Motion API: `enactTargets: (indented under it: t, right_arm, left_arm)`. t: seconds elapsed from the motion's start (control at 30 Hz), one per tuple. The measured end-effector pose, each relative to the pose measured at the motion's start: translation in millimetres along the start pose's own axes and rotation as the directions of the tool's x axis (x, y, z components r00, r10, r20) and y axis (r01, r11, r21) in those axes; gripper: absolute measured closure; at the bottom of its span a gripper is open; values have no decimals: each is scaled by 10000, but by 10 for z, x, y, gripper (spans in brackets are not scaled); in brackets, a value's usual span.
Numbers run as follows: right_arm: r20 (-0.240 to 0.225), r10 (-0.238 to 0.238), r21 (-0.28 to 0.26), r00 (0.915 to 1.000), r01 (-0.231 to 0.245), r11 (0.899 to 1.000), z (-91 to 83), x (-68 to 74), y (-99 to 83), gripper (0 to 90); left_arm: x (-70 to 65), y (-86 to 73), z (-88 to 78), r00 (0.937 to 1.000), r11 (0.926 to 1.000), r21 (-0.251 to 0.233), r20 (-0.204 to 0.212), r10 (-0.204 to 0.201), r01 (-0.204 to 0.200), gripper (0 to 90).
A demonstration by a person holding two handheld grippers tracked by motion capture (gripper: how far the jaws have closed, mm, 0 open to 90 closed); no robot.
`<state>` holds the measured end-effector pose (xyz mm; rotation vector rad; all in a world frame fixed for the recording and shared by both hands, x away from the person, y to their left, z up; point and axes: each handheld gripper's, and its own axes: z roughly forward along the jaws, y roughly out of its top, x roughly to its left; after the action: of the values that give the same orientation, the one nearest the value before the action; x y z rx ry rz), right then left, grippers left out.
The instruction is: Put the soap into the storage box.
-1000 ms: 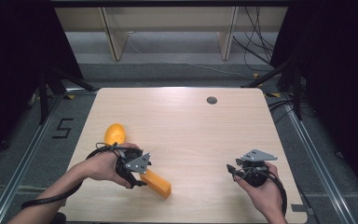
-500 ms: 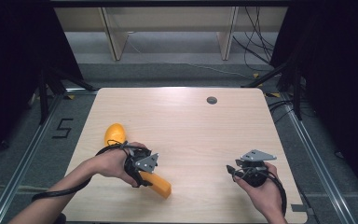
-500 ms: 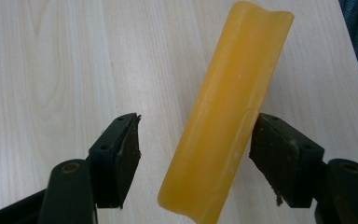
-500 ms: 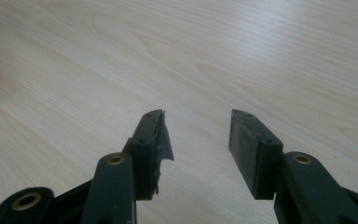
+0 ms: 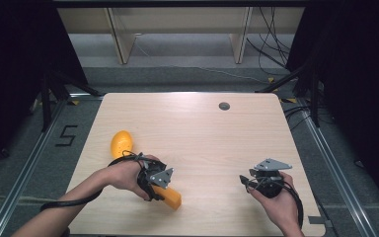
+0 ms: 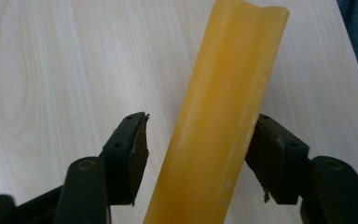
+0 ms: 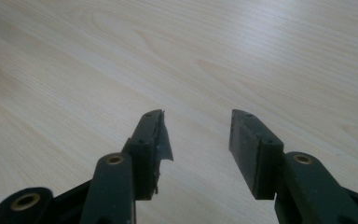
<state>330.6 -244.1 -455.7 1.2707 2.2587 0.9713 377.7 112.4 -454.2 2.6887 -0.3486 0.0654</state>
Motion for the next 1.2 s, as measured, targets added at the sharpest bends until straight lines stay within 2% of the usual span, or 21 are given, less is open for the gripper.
enactTargets:
  t: [0.03, 0.07, 0.23, 0.27, 0.43, 0.47, 0.5, 0.53, 0.63, 0.67, 0.7, 0.73, 0.77, 0.83, 0.93, 1.1, 1.13, 1.2]
  right_arm:
    - [-8, 278, 87, 9996, -278, 9996, -5, 19, -3, 551]
    - [-110, -36, -6, 9999, 36, 10000, 7, -5, 0, 550]
    - [-53, 30, 47, 10000, -29, 10000, 3, -3, 0, 544]
    - [160, 157, 139, 9997, -159, 9998, -15, 6, -4, 543]
    - [200, 22, 87, 9998, -24, 10000, -7, -7, -8, 541]
    - [159, 206, 113, 9997, -208, 9997, -11, 4, -5, 541]
    - [162, 199, 145, 9997, -201, 9997, -12, 5, -3, 541]
    - [168, 126, 109, 9998, -128, 9999, -9, 0, -2, 541]
    - [29, -121, -76, 9999, 121, 9999, 15, -15, -5, 540]
    - [163, 178, 102, 9997, -179, 9998, -3, 8, -5, 538]
    - [163, 178, 102, 9997, -179, 9998, -3, 8, -5, 538]
    - [47, -147, -66, 9999, 147, 9999, 15, -16, -6, 538]
    - [47, -147, -66, 9999, 147, 9999, 15, -16, -6, 538]
    - [185, 73, 38, 9998, -74, 10000, -1, -7, -7, 536]
    - [178, 73, 35, 9998, -74, 10000, -1, -9, -8, 535]
    - [162, 72, 54, 9998, -73, 10000, 2, -11, -10, 534]
    - [171, 59, 46, 9998, -60, 10000, 2, -10, -9, 533]
    - [131, 259, 124, 9996, -261, 9996, -5, 4, -6, 533]
  left_arm:
    - [-2, -5, 10, 10000, 10000, -12, 78, -30, 30, 421]
    - [-3, -10, 20, 9999, 10000, 51, 142, -29, 28, 440]
    - [-4, -13, 35, 9995, 9998, 196, 305, -73, 67, 485]
    - [-5, -6, 32, 9994, 9995, 296, 337, -73, 63, 497]
    - [-40, -8, 4, 9969, 9963, 678, 544, -571, 534, 560]
    - [-52, -15, 0, 9958, 9953, 703, 590, -702, 660, 578]
    - [-58, -20, -7, 9951, 9945, 733, 592, -793, 749, 592]
    - [-71, -26, -9, 9927, 9923, 722, 594, -1051, 1007, 599]
    - [-77, -30, -8, 9889, 9886, 706, 579, -1369, 1327, 601]
    - [-69, -27, -7, 9881, 9878, 757, 614, -1407, 1359, 599]
    - [-63, -24, -6, 9880, 9876, 791, 630, -1407, 1356, 599]
    - [-58, -19, 4, 9864, 9859, 844, 664, -1504, 1447, 595]
    - [-58, -19, 4, 9864, 9859, 844, 664, -1504, 1447, 593]
    - [-55, -23, 47, 9865, 9843, 1078, 707, -1478, 1397, 584]
    - [-61, -17, 57, 9868, 9841, 1137, 717, -1453, 1366, 598]
    - [-68, -20, 51, 9828, 9795, 1172, 664, -1725, 1640, 603]
    - [-71, -28, 49, 9798, 9768, 1110, 597, -1908, 1834, 604]
    - [-67, -38, 42, 9775, 9738, 1112, 505, -2050, 1985, 605]
